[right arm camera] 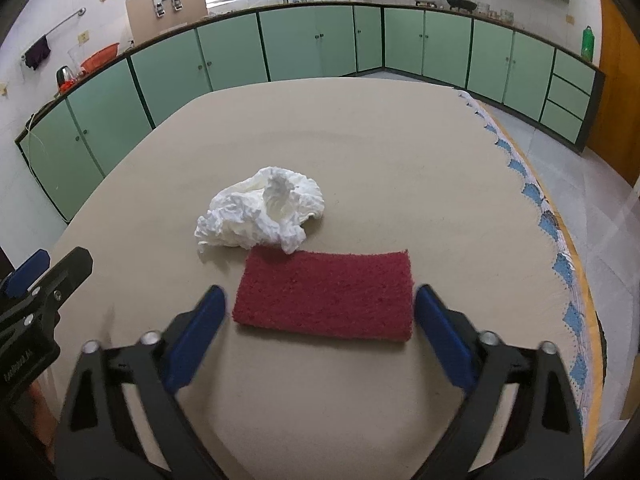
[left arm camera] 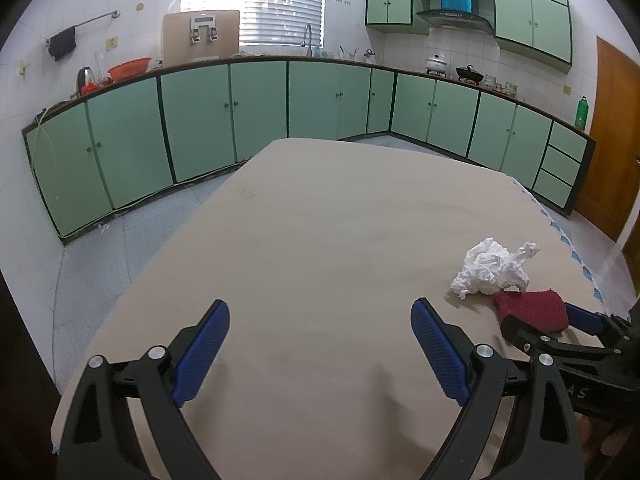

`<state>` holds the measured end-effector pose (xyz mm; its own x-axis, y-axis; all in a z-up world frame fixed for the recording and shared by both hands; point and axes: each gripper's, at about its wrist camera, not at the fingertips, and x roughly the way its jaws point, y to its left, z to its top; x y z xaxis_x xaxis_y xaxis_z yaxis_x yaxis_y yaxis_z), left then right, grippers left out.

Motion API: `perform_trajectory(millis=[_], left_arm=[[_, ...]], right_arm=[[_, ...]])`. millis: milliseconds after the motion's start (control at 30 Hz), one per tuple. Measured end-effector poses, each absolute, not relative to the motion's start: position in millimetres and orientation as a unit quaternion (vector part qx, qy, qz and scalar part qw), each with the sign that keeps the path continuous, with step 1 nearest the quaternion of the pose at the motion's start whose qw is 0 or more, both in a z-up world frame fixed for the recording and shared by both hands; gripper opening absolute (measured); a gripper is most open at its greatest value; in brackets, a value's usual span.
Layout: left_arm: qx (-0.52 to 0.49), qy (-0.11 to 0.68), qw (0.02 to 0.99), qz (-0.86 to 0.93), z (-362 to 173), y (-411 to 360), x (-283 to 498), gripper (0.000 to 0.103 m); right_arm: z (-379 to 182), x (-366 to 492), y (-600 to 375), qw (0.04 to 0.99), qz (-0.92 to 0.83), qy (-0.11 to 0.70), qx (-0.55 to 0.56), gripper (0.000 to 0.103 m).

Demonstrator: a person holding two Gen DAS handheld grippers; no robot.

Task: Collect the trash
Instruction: 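Grasp the dark red pad with the right gripper while the left gripper approaches the tissue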

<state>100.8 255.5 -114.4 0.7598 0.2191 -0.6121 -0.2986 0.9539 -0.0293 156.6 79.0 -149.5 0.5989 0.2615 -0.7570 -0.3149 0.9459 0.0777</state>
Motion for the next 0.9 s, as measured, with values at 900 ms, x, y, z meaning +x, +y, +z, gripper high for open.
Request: perform_trajectory(millis=[900], left_arm=[[-0.059,0.319,0.944,0.065,-105,196,139,0.090]], right_arm=[[-136,155,19,0.900,0.143,0.409,-0.044,0.082]])
